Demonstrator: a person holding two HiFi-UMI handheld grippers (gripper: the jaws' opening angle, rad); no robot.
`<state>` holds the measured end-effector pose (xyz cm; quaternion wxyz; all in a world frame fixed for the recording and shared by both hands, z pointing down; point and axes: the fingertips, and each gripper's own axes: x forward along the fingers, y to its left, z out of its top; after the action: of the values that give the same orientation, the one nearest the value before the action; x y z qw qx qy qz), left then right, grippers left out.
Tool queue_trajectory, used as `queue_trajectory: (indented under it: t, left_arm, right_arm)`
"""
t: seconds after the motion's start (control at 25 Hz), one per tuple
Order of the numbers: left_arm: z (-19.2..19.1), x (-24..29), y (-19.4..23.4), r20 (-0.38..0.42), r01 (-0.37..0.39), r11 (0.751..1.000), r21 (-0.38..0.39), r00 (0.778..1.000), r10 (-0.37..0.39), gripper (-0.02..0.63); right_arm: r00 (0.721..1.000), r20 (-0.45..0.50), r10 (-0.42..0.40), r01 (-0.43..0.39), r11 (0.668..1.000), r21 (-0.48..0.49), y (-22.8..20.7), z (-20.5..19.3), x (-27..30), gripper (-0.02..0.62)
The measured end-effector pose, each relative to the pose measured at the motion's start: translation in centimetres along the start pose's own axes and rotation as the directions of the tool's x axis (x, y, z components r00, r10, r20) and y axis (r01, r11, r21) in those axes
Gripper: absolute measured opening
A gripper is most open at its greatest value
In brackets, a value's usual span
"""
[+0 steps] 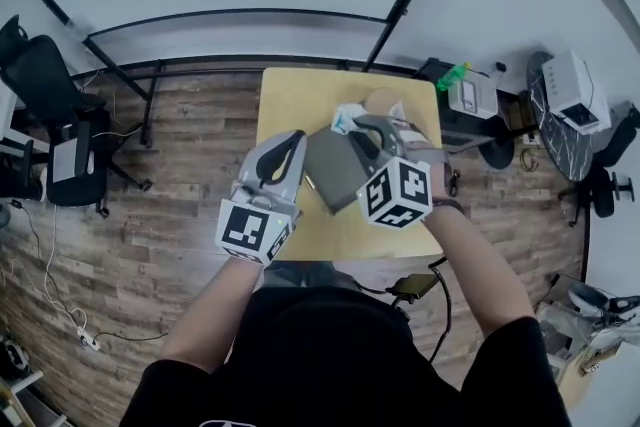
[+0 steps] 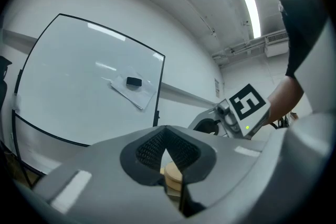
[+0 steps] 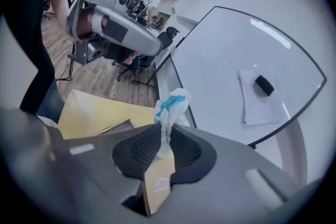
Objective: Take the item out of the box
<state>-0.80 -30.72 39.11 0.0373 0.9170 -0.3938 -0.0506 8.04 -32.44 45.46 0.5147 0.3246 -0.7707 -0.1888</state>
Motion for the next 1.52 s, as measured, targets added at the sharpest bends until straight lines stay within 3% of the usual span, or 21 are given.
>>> queue_trajectory:
  t: [0.24,0.36,0.44,0.52,0.72,0.92,1.12,1.4,1.52]
  left_arm:
    - [1.6,0.8,-0.8,0.009,0.035,0.999,0.03,0.999,-0.035,0.0]
    - [2.2,1.2,-1.0,0.013,0.051,0.998,0.046,0.999,-0.052,0.0]
    - [2.6,1.4,-1.1,0.012,0.053,0.997,0.05,0.998,-0.054,0.0]
    - [2.9,1.7,-1.2,0.013,0.055,0.997,0.058,0.998,-0.056,0.0]
    - [3.7,2.2,-1.4,0.019,0.068,0.995,0.069,0.997,-0.069,0.0]
    - [4.0,2.7,-1.3,0.025,0.071,0.995,0.075,0.997,-0.073,0.0]
    - [4.2,2.9,-1.3,0.029,0.074,0.995,0.073,0.997,-0.076,0.0]
    - [3.9,3.1,-1.1,0.02,0.077,0.995,0.068,0.997,-0.078,0.0]
    - [3.7,3.1,-1.0,0.018,0.075,0.995,0.065,0.997,-0.076,0.0]
  right_arm:
    - [0.967,0.141,-0.213,0.19,0.969,0.16,-3.1,1.0,-5.4,0.061]
    - [0.927,0.191,-0.322,0.263,0.924,0.278,-4.5,0.8,-7.5,0.061]
    - [0.9,0.214,-0.381,0.278,0.877,0.393,-5.3,0.4,-8.5,0.061]
    - [0.879,0.222,-0.423,0.279,0.832,0.48,-5.7,-0.2,-9.3,0.061]
    - [0.847,0.224,-0.481,0.277,0.761,0.586,-5.4,-0.7,-10.2,0.061]
    - [0.834,0.227,-0.503,0.251,0.711,0.656,-5.0,-0.9,-10.1,0.061]
    - [0.831,0.225,-0.509,0.185,0.635,0.75,-4.4,-1.5,-9.9,0.061]
    - [0.82,0.229,-0.525,0.162,0.596,0.787,-3.8,-1.7,-9.4,0.061]
    - [0.813,0.233,-0.534,0.125,0.55,0.826,-3.8,-2.2,-9.0,0.061]
